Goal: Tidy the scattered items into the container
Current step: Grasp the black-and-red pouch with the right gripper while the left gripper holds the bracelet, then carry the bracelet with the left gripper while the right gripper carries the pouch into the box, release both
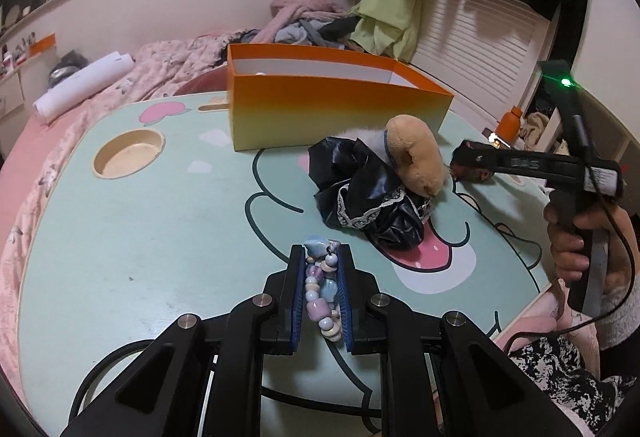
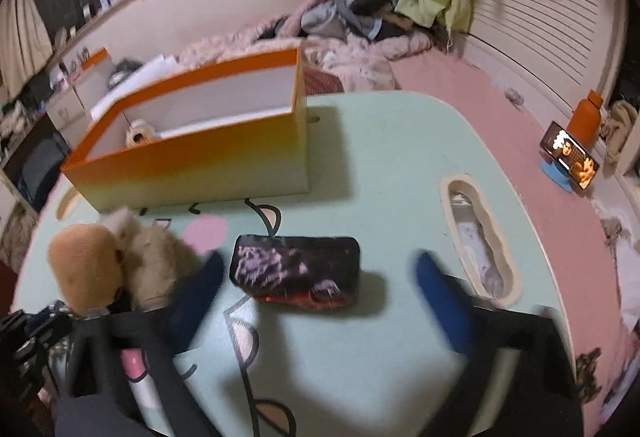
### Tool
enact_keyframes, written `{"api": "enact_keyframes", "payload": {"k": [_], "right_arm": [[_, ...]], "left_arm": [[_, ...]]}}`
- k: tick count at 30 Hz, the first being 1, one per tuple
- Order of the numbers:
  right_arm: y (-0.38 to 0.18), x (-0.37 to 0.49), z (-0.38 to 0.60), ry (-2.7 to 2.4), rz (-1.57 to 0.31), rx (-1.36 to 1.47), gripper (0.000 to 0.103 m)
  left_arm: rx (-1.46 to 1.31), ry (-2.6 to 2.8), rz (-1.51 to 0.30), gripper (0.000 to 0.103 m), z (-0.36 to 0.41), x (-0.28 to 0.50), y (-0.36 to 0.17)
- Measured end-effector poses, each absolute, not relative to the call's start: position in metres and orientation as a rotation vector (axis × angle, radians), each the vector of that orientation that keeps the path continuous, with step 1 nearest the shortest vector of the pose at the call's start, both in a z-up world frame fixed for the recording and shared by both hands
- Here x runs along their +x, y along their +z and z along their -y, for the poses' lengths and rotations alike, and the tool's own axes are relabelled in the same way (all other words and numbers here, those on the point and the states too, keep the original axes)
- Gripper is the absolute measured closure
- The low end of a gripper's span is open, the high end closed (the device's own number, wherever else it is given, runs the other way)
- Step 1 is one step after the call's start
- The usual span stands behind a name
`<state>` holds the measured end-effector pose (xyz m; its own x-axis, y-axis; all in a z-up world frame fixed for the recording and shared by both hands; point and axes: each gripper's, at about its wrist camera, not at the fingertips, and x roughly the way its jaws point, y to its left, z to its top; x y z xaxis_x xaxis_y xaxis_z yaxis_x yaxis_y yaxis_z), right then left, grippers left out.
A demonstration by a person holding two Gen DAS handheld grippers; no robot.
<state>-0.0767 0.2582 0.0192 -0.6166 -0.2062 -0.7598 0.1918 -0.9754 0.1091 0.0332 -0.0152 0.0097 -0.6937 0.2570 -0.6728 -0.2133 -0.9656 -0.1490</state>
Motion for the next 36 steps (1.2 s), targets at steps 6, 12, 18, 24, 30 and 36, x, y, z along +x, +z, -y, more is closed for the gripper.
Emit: {"api": "enact_keyframes", "payload": {"k": [6, 12, 18, 24, 30, 36], "right_arm": [[0.019, -0.064, -0.256, -2.595, 0.017, 1.182, 0.041], [0.023, -0.012, -0.246, -2.549, -0.026, 1.041, 0.04], [0.012, 0.022, -0.217, -2.503, -0.192, 0.986, 0.041], [0.002, 0.017, -0.217, -2.501, -0.2, 1.006, 0.04], [0.002, 0.018, -0.217, -2.508, -0.2, 0.992, 0.04], [0.002, 0.022, -0.215, -2.505, -0.199, 0.978, 0.04]], "left_arm": [[-1.068, 2.678, 0.104, 0.088, 0.014, 0.035, 0.011], [-1.06, 2.658, 0.113, 0.088, 0.004, 0.038, 0.011], [-1.057, 2.671, 0.086, 0.088, 0.001, 0.039, 0.007], [-1.044, 2.696, 0.026, 0.086, -0.004, 0.041, 0.005], [-1.024, 2.709, -0.033, 0.085, -0.007, 0.043, 0.004], [-1.018, 2.7, 0.008, 0.087, -0.004, 0.043, 0.004]]}}
